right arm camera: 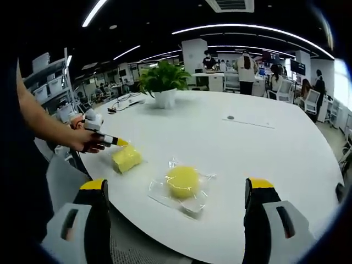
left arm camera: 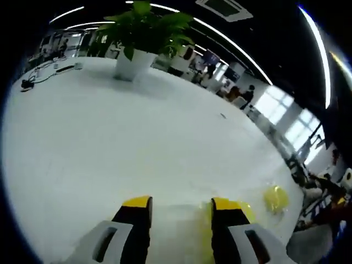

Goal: Compare the silicone blocks by pressing each to a similar depth, holding the contact briefly, and releasing to observe deformation and rebound differences across the visible hardness samples.

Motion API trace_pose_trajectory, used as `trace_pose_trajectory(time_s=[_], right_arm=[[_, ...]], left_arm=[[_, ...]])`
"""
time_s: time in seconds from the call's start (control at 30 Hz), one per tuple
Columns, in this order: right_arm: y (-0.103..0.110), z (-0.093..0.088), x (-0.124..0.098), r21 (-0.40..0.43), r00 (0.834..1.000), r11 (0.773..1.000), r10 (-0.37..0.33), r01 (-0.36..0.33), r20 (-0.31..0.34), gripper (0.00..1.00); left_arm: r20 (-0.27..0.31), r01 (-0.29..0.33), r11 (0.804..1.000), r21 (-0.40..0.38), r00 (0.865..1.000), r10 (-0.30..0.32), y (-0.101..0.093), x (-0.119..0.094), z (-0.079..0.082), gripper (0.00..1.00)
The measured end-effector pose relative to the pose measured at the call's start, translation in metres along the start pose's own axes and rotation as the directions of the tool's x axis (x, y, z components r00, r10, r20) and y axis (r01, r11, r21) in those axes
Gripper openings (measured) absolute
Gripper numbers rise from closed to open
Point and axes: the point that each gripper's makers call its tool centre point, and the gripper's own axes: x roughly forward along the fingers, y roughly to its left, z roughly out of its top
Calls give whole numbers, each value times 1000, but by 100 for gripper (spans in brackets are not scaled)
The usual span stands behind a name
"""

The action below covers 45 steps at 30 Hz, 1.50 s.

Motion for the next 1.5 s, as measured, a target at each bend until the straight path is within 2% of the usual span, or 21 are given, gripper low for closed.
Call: trace_pose_trajectory(time_s=[0.03,0.1,0.13,0.23,0.3,0.43,0.47,0.53,0.67,0.83,0.97,1.03,1.13,1.2,1.3,1.5], right_arm=[[-1,0,0,1,1000,1000,-3,3,2,96],[-4,0,0,7,1000,1000,-8,8,5,96],[-5,0,-1,9,1000,1000,-10,9,6,96],[-8,0,-1,10,1000,1000,-16,16,7,96],[-9,0,-1,13,1000,1000,-18,17,7,96],[-11,1,-3,0,1000,1000,-19,19,6,96],[-12,1,-4,1,1000,1000,-20,20,5,96],[-13,2,-5,-1,1000,1000,-22,22,7,96],[-14,-1,-5,-13,1000,1000,-28,28,9,96],[-16,-6,-2,-24,999,1000,-19,20,26,96],[-18,-16,2,-14,1000,1000,-24,24,8,96],[-17,-20,2,-15,999,999,-32,32,-1,96],[-15,-27,-1,-5,998,999,-54,54,-12,96],[-17,-32,-3,4,998,998,-63,63,-5,96],[-17,-40,-6,44,997,996,-74,76,-38,96],[-15,-38,-7,28,998,998,-46,47,-33,96]], left_arm=[[-9,43,999,-6,999,-43,-6,-3,0,60],[6,85,996,-12,996,-85,-9,-7,5,69],[29,111,994,19,993,-112,-12,-13,12,75],[52,140,989,53,988,-143,-16,-23,22,92],[63,155,984,85,985,-161,-20,-32,29,99],[69,166,970,176,981,-180,-23,-50,37,100],[76,158,958,237,981,-181,-24,-57,41,100],[91,178,940,292,973,-213,-29,-67,42,100],[77,167,951,259,978,-192,-19,-90,37,100],[111,116,959,260,983,-149,-6,-125,33,100],[111,113,961,251,983,-145,-10,-143,31,100],[125,142,958,250,976,-178,-18,-152,32,100],[118,139,947,288,977,-180,-20,-156,29,100],[106,144,948,284,978,-181,-19,-157,27,100],[117,147,945,291,975,-188,-23,-162,28,100],[150,143,949,282,970,-191,-30,-169,36,100]])
